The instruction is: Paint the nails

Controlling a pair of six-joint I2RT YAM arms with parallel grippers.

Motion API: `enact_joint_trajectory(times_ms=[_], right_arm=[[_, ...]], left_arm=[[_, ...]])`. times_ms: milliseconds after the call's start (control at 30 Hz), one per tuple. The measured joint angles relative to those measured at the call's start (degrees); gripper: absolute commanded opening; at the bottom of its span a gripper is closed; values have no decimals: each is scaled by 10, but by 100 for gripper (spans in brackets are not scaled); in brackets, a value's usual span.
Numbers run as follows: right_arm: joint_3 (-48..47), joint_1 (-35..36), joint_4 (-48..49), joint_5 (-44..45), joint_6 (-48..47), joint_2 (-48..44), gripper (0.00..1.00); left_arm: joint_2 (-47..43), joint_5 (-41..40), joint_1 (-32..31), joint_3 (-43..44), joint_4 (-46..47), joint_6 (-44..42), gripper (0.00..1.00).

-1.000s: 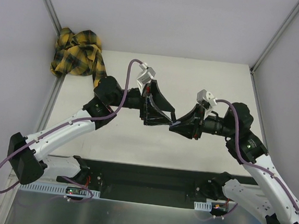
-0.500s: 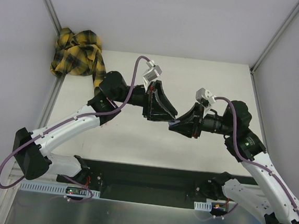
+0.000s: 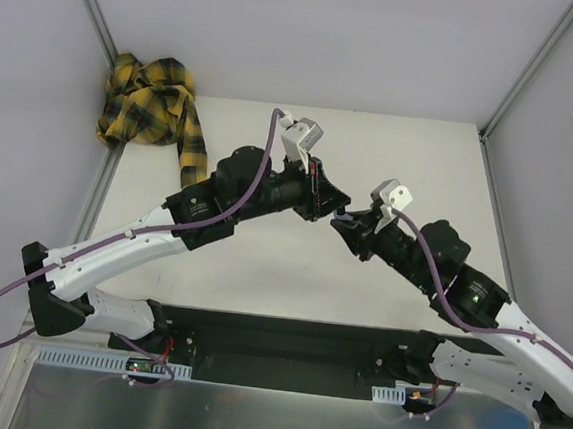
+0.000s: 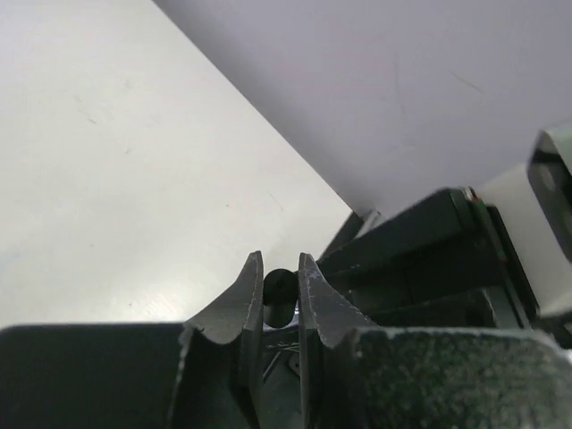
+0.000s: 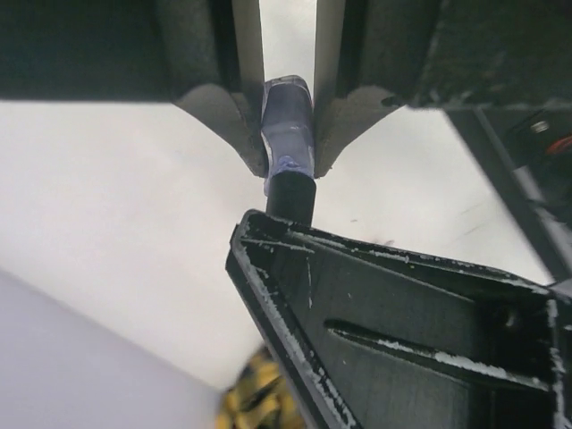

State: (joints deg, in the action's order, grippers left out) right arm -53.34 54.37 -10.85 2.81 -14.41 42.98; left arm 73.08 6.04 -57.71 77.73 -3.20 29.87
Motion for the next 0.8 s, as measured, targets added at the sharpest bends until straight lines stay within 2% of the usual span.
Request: enact_joint_trajectory(times_ms=[100, 233, 267, 300, 367, 400, 533, 667, 800], right_arm=[[3, 59, 24, 124, -38, 1, 0], [10, 61, 54, 174, -75, 12, 0], [15, 56, 55, 172, -78, 12, 0], [20, 47, 55, 164, -81, 12, 0], [24, 26, 54, 131, -81, 12, 0], [24, 11, 53, 110, -79, 12, 0], [23, -49, 47, 13, -63, 8, 0], [21, -110, 35, -102, -32, 7, 0], [14, -173, 26, -247, 11, 10, 0]], left_arm=[[12, -101, -33, 39, -40, 1, 0], [45, -158, -38, 78, -60, 12, 0], [49, -164, -38, 79, -64, 15, 10], [52, -169, -38, 79, -68, 18, 32], [54, -171, -38, 79, -75, 18, 55], [54, -171, -37, 79, -79, 17, 74], [41, -130, -26, 71, -81, -18, 97], [-6, -26, 19, 27, -60, -31, 95], [-66, 104, 105, -39, -3, -6, 83]])
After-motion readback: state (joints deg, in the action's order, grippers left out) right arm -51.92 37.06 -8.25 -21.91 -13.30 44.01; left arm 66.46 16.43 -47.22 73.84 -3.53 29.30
